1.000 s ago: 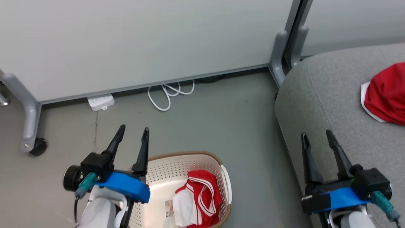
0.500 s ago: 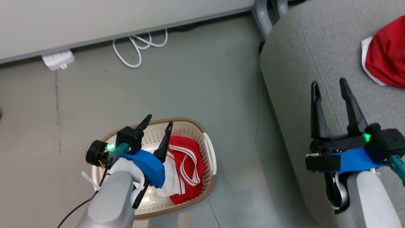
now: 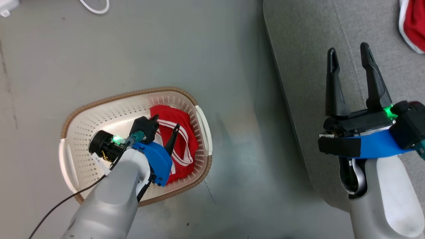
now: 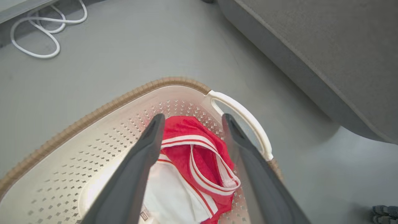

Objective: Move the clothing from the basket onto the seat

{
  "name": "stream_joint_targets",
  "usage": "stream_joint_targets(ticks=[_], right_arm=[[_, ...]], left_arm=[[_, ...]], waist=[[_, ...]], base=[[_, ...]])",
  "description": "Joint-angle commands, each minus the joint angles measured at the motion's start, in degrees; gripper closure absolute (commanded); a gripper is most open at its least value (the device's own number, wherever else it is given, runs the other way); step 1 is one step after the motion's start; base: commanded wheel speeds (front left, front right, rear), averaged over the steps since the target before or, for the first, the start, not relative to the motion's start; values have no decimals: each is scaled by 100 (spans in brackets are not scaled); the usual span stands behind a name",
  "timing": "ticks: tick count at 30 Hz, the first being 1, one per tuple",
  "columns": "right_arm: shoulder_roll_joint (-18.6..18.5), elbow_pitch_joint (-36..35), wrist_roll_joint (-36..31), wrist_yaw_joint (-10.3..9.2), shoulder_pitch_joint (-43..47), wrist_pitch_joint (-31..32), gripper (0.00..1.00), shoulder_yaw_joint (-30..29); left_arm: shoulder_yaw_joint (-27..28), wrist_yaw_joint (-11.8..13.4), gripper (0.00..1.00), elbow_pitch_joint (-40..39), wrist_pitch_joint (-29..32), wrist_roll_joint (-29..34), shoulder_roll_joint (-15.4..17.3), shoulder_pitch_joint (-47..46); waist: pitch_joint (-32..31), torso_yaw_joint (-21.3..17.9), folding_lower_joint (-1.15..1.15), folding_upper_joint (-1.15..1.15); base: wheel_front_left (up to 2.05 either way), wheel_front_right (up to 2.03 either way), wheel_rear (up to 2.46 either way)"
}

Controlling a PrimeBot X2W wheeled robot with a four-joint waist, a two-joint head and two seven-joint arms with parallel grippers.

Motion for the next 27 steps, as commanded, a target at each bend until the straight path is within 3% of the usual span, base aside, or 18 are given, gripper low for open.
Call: stream_joint_targets(ticks=[1,10,27], right_arm=[[32,-56,36,-6,-178,-5,0,20],[71,-159,85,-6,-452,-5,0,73],[87,-407,131,-6,-763,-4,0,60]], left_arm=[[-135,-15,0,140,4,-45,28,-171],[-612,-15,0,694,382,-200,106,-567],[-1004,15,0,921,840,-203,353,-1189]], waist=[[352,-136,-1,0],[974,-275,-1,0],[2006,-370,-1,0]], base=[[0,0,0],[0,0,0],[0,0,0]])
